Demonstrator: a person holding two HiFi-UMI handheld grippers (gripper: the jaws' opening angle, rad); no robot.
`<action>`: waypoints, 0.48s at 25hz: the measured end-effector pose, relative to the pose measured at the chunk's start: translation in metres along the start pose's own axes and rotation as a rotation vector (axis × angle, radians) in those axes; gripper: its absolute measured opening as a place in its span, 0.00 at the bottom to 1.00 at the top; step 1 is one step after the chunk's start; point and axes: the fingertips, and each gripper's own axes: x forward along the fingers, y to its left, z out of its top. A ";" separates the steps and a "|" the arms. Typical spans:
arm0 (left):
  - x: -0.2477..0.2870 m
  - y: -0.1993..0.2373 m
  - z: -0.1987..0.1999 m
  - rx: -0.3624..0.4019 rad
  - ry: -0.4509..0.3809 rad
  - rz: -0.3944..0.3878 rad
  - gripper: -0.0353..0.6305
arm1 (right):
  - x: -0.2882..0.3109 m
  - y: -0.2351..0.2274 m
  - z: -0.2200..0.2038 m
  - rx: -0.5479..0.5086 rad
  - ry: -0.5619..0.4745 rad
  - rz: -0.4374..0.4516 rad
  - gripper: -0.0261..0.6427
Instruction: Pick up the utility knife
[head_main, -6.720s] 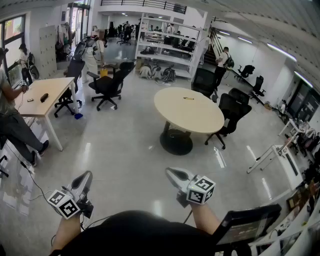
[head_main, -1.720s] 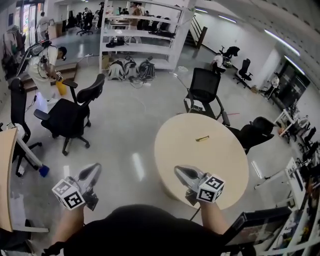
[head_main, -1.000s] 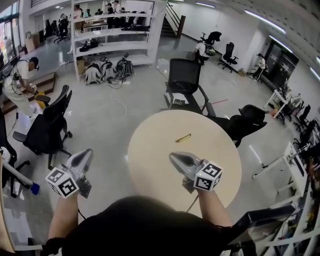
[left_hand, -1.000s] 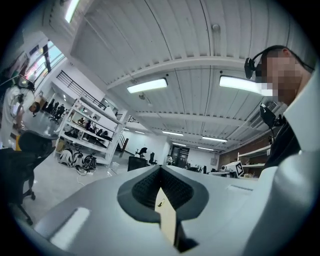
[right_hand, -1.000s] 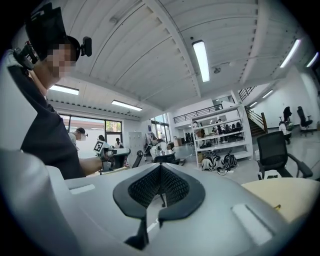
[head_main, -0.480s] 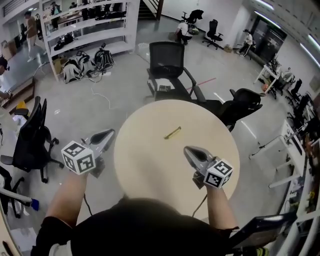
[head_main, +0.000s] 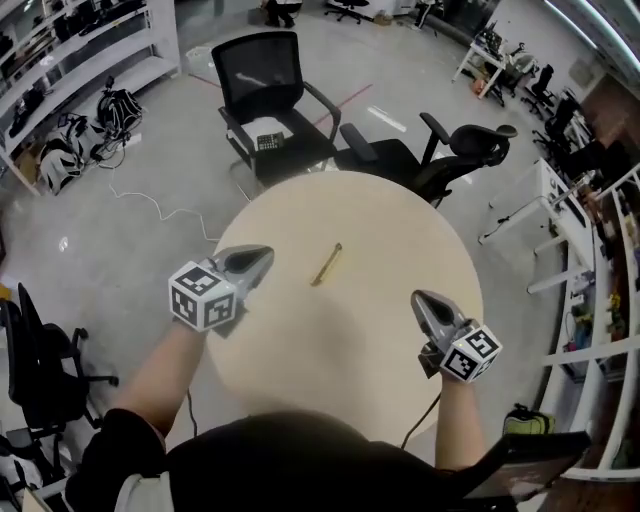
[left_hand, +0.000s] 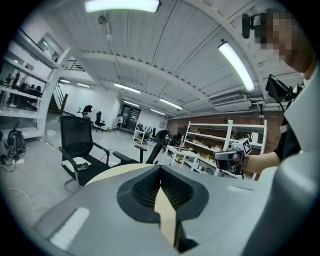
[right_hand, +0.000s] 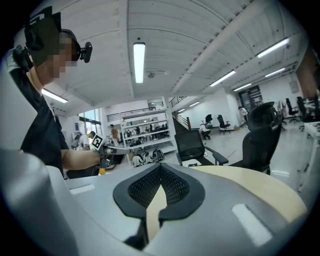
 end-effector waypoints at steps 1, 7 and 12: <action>0.020 0.007 -0.007 0.003 0.027 -0.027 0.04 | 0.000 -0.008 -0.006 0.014 0.011 -0.030 0.06; 0.124 0.028 -0.054 0.009 0.188 -0.144 0.05 | 0.012 -0.054 -0.035 0.077 0.058 -0.135 0.06; 0.181 0.036 -0.096 0.041 0.344 -0.184 0.11 | 0.021 -0.079 -0.053 0.118 0.071 -0.182 0.06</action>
